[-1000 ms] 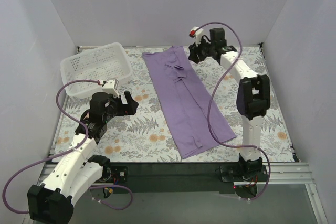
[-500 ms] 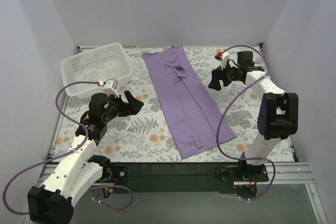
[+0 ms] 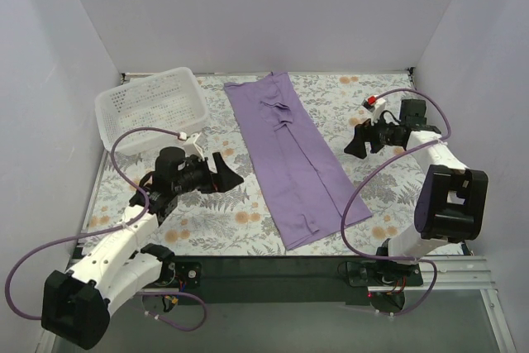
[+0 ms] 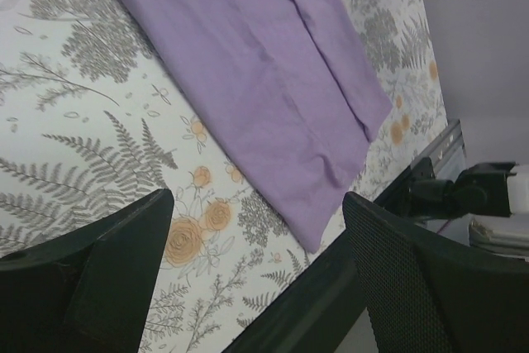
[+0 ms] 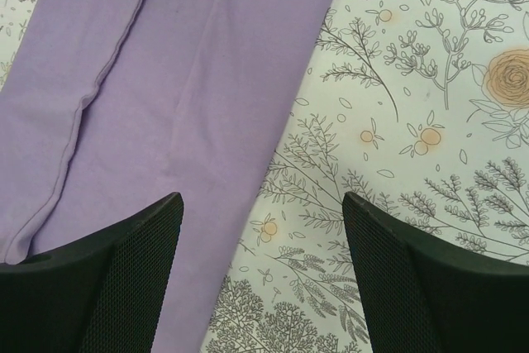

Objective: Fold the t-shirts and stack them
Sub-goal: Fold the tshirt

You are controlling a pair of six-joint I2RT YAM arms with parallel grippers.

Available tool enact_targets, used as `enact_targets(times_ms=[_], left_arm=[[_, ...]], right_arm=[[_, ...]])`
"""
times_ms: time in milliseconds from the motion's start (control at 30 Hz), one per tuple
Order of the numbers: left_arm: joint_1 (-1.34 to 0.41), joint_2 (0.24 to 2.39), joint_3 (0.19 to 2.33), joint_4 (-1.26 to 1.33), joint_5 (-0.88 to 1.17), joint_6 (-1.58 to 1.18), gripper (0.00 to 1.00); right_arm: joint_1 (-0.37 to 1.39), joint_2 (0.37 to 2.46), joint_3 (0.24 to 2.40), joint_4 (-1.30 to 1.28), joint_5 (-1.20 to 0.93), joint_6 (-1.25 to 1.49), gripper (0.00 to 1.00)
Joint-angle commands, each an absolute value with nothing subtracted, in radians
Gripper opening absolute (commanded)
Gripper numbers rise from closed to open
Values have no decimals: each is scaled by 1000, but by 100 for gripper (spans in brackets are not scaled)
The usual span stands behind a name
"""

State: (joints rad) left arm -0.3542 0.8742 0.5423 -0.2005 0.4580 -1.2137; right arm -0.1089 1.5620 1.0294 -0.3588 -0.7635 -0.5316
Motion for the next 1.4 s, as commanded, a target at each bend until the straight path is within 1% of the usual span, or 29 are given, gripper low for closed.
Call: enact_targets(times_ms=[0, 167, 367, 433, 500, 600, 633, 667, 733, 767, 833, 867, 967, 1067, 1100, 1133, 1367], left_arm=[[-429, 903, 522, -178, 443, -1247, 82], [-538, 982, 522, -117, 377, -1285, 81], [-555, 1103, 567, -49, 301, -1267, 81], [-552, 1162, 652, -41, 240, -1252, 82], [-539, 1280, 725, -35, 204, -1243, 82], [-479, 1457, 882, -34, 231, -1270, 75], [-463, 1497, 956, -32, 245, -1279, 73], [-431, 1570, 992, -29, 252, -1287, 72], [-397, 1639, 1066, -31, 264, -1308, 69], [-370, 1707, 1136, -34, 265, -1316, 67], [-342, 1773, 1216, -46, 268, -1327, 65], [-321, 1837, 1289, -54, 273, -1330, 64], [-285, 1957, 1394, -54, 297, -1342, 61], [-278, 2075, 1540, -52, 327, -1329, 59], [-278, 2104, 1619, -54, 339, -1325, 59], [-276, 2162, 1653, -54, 348, -1322, 59], [-276, 2377, 1931, -67, 419, -1324, 57]], right_arm=[[-127, 1540, 1015, -367, -845, -560, 84], [-140, 1562, 1014, -405, -893, -594, 84], [-140, 1580, 1014, -422, -904, -611, 84], [-140, 1597, 1017, -422, -891, -606, 84], [-140, 1612, 1022, -422, -861, -583, 83], [-138, 1654, 1043, -419, -835, -533, 82], [-140, 1679, 1049, -417, -830, -517, 81], [-140, 1693, 1063, -416, -828, -503, 80], [-137, 1735, 1078, -414, -830, -470, 79], [-135, 1749, 1095, -416, -831, -460, 77], [-127, 1784, 1109, -414, -833, -443, 76], [-117, 1795, 1126, -414, -831, -437, 75], [-85, 1844, 1164, -414, -824, -413, 73], [-43, 1894, 1241, -413, -816, -405, 72], [-32, 1914, 1282, -413, -813, -408, 72], [-23, 1925, 1308, -414, -813, -408, 72], [66, 2039, 1554, -416, -850, -382, 72]])
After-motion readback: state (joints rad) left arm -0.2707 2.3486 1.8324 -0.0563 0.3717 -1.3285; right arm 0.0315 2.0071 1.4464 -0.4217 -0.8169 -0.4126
